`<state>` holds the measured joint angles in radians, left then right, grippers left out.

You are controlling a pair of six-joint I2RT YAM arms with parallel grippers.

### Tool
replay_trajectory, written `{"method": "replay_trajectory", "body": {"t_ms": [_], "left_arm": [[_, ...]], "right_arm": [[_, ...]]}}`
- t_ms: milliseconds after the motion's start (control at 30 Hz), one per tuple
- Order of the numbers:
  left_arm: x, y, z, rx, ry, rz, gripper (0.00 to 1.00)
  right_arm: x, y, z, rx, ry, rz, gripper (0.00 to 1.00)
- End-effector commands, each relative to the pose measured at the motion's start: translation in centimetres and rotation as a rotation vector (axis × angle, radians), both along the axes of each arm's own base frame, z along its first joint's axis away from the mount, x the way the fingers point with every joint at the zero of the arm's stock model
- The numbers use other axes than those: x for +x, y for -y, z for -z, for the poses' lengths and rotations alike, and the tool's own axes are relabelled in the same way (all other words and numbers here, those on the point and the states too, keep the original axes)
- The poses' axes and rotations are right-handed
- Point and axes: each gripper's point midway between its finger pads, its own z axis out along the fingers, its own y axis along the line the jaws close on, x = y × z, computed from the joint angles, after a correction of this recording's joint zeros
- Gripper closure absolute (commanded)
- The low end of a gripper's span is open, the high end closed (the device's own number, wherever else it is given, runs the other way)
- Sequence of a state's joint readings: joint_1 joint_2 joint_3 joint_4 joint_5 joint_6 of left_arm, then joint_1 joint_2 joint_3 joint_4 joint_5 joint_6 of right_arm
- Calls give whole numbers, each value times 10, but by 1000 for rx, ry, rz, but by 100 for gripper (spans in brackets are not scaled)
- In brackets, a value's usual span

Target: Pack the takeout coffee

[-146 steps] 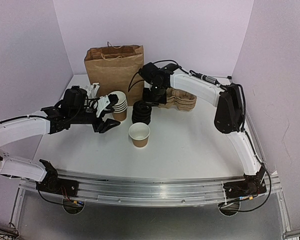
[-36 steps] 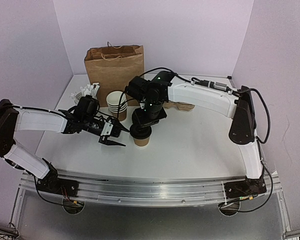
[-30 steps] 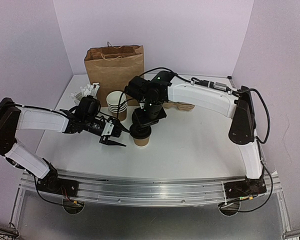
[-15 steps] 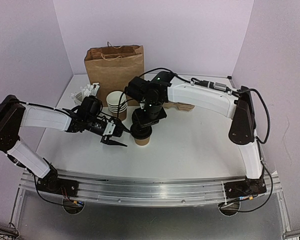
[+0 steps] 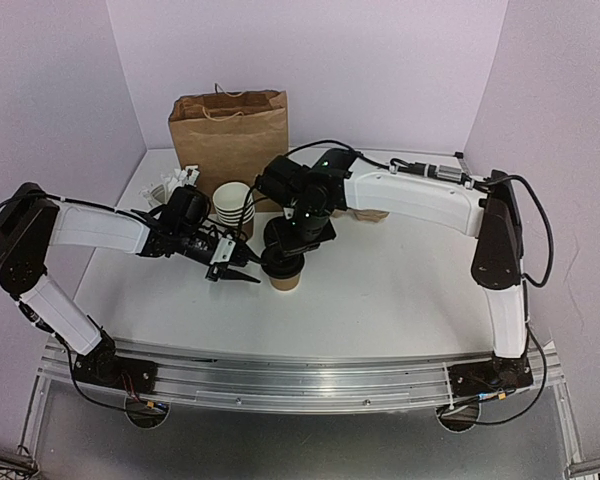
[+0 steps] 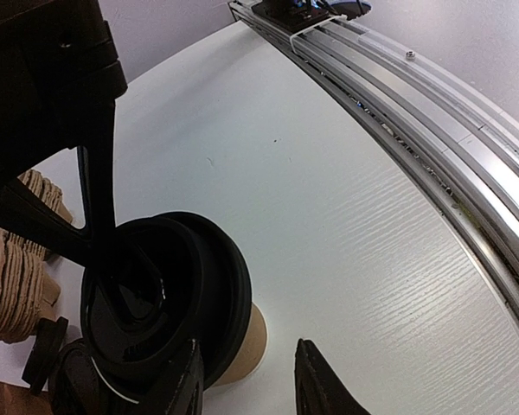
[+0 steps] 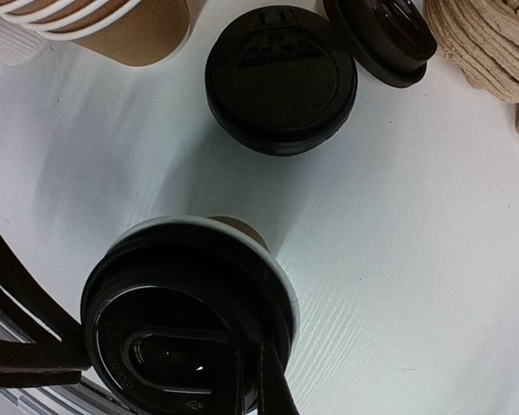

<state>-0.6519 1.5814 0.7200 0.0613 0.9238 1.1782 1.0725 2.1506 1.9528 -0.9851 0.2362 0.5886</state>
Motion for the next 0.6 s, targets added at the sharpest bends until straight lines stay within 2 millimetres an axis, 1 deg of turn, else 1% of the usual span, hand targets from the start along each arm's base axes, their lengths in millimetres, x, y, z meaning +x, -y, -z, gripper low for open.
{"method": "replay_trajectory", "body": {"t_ms": [0,100,233,300,467,567], "left_arm": [[-3,-1,19,60,-68,-2,67],[-1,-1,22,71,-81,-13,70],[0,-7,36,120,-108,-50,75],[0,-10,43,135,-119,-58,76],[2,-9,48,127,-124,-62,80],[4,-13,58,158,-146,-82,81]], "right_arm": [[-23,13,41,-84,-114,12,100],[-23,15,43,-91,-115,18,100],[-26,22,50,-111,-127,34,100],[-28,24,54,-117,-135,38,100],[-33,27,63,-121,-158,48,100],[-36,31,69,-119,-175,59,100]]}}
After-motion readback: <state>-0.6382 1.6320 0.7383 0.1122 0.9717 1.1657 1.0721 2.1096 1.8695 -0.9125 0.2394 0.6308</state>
